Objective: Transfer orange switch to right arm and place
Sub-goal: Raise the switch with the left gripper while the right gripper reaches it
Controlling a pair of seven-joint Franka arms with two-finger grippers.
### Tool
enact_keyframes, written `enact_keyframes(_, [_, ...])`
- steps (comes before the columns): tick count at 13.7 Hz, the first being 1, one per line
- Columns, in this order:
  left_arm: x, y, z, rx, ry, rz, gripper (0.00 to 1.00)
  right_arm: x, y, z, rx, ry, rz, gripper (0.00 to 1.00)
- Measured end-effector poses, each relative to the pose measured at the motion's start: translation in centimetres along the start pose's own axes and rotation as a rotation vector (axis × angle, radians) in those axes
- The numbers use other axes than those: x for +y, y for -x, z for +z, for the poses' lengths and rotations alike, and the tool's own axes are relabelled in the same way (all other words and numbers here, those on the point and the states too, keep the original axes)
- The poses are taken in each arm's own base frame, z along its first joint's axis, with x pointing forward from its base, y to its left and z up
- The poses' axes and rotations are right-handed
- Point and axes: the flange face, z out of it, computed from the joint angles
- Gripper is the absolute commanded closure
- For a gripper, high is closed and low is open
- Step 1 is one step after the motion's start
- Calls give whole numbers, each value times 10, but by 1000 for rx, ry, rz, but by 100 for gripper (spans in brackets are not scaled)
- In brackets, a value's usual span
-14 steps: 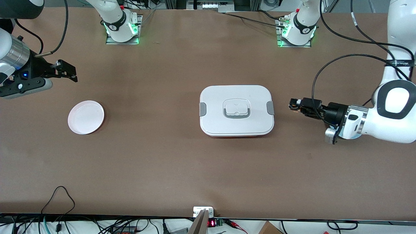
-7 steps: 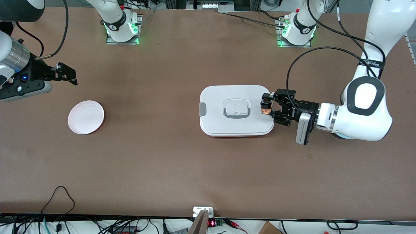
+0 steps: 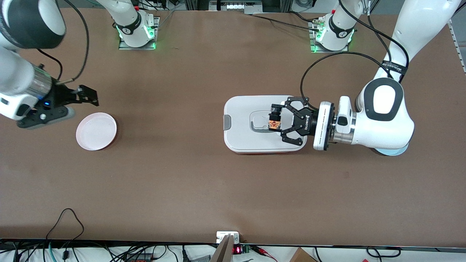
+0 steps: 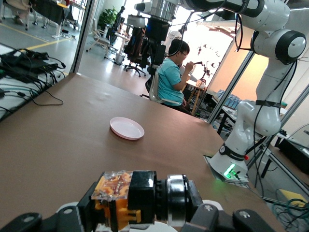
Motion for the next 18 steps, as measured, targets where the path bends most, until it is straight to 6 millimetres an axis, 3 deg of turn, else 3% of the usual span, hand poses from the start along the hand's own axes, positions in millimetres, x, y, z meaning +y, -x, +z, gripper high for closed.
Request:
enact_keyframes(3, [10,-22,42,39,-138,116,94,-28,-10,13,-7,-97,-64,0])
enact_keyframes(6, [17,-13,67,85,-157,170,94,-51,-15,11,30,-336,-62,0])
enact_keyframes(8, [16,-3,70,87,-157,178,94,-67,-24,16,50,-553,-37,0])
enact_keyframes(13, [17,-2,70,86,-157,181,94,-94,-63,42,83,-1112,71,0])
enact_keyframes(16, [17,-3,71,97,-158,174,94,-111,-87,54,183,-1311,92,0])
enact_keyframes(18, [18,-4,72,98,-155,175,94,-134,-102,68,249,-1414,102,0])
